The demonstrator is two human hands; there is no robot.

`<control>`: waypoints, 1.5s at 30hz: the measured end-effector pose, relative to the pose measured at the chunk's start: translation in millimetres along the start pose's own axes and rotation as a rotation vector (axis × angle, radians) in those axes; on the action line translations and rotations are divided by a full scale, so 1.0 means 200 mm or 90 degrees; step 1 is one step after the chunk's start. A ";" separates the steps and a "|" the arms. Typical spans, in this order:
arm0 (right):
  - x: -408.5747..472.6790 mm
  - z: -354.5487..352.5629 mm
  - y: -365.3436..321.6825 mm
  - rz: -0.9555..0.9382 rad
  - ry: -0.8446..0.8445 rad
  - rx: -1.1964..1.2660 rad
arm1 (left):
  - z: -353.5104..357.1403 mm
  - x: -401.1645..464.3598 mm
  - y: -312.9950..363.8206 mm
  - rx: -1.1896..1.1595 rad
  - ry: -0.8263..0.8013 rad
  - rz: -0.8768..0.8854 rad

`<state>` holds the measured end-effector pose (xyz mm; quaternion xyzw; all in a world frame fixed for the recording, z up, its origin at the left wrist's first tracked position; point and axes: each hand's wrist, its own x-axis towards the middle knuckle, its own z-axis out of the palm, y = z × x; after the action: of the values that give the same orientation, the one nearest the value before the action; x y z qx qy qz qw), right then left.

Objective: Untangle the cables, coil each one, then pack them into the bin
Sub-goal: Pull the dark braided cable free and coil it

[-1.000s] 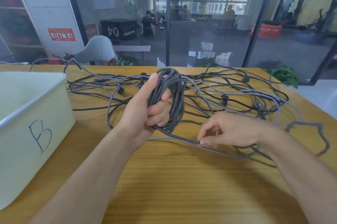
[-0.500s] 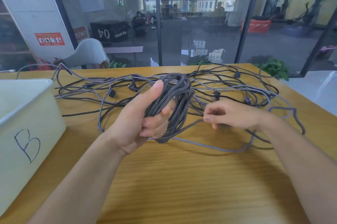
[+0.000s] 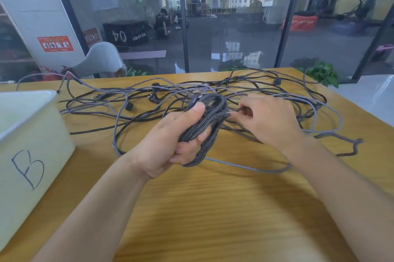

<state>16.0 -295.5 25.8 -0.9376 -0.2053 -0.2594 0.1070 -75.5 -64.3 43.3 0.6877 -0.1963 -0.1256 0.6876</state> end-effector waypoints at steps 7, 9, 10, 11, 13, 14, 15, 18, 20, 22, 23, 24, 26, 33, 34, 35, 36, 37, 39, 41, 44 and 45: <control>0.01 -0.07 -0.07 0.118 -0.002 0.011 | 0.03 -0.01 0.01 0.156 0.013 0.012; 0.01 -0.09 -0.09 0.150 -0.023 0.162 | 0.06 0.00 0.00 0.188 0.015 -0.003; 0.00 -0.10 -0.10 0.162 -0.039 0.261 | 0.07 0.00 0.00 0.198 0.014 -0.008; 0.01 -0.12 -0.10 0.175 -0.062 0.369 | 0.09 0.00 0.00 0.209 0.017 -0.011; 0.01 -0.14 -0.10 0.235 -0.122 0.592 | 0.11 0.01 -0.01 0.244 0.039 -0.010; 0.01 -0.16 -0.10 0.263 -0.151 0.687 | 0.12 0.02 -0.02 0.262 0.053 -0.006; 0.01 -0.17 -0.10 0.267 -0.173 0.730 | 0.12 0.03 -0.03 0.273 0.066 -0.002; -0.02 -0.17 -0.11 0.181 -0.196 0.623 | 0.12 0.04 -0.06 0.300 0.112 0.005; -0.03 -0.18 -0.12 0.147 -0.203 0.590 | 0.12 0.05 -0.08 0.333 0.155 0.007; -0.04 -0.18 -0.14 0.127 -0.207 0.608 | 0.11 0.06 -0.10 0.380 0.199 0.011; -0.05 -0.18 -0.15 0.124 -0.207 0.620 | 0.11 0.06 -0.11 0.411 0.219 0.018; -0.06 -0.19 -0.16 0.126 -0.207 0.639 | 0.12 0.06 -0.11 0.439 0.235 0.028; -0.06 -0.18 -0.18 0.138 -0.206 0.666 | 0.12 0.07 -0.13 0.475 0.265 0.039; -0.10 -0.20 -0.25 0.079 -0.338 0.507 | 0.00 0.08 -0.16 0.463 0.414 0.051; -0.10 -0.19 -0.25 0.063 -0.343 0.495 | -0.01 0.08 -0.16 0.459 0.428 0.054; -0.10 -0.19 -0.25 0.053 -0.347 0.494 | -0.02 0.08 -0.16 0.452 0.439 0.057; -0.10 -0.19 -0.25 0.048 -0.353 0.502 | -0.02 0.09 -0.16 0.444 0.446 0.063; -0.10 -0.19 -0.24 0.045 -0.356 0.514 | -0.02 0.09 -0.16 0.435 0.451 0.069; -0.10 -0.19 -0.23 0.021 -0.335 0.518 | 0.00 0.10 -0.16 0.416 0.455 0.082; -0.12 -0.16 -0.24 -0.049 -0.268 0.453 | 0.01 0.10 -0.16 0.387 0.449 0.092; -0.14 -0.10 -0.28 -0.145 -0.177 0.315 | 0.04 0.09 -0.16 0.334 0.398 0.098; -0.14 -0.08 -0.29 -0.151 -0.164 0.300 | 0.05 0.09 -0.15 0.313 0.373 0.099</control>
<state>-38.5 -258.7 30.6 -0.8817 -0.3800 -0.0939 0.2636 -62.1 -81.9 14.4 0.8217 -0.0678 0.1793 0.5367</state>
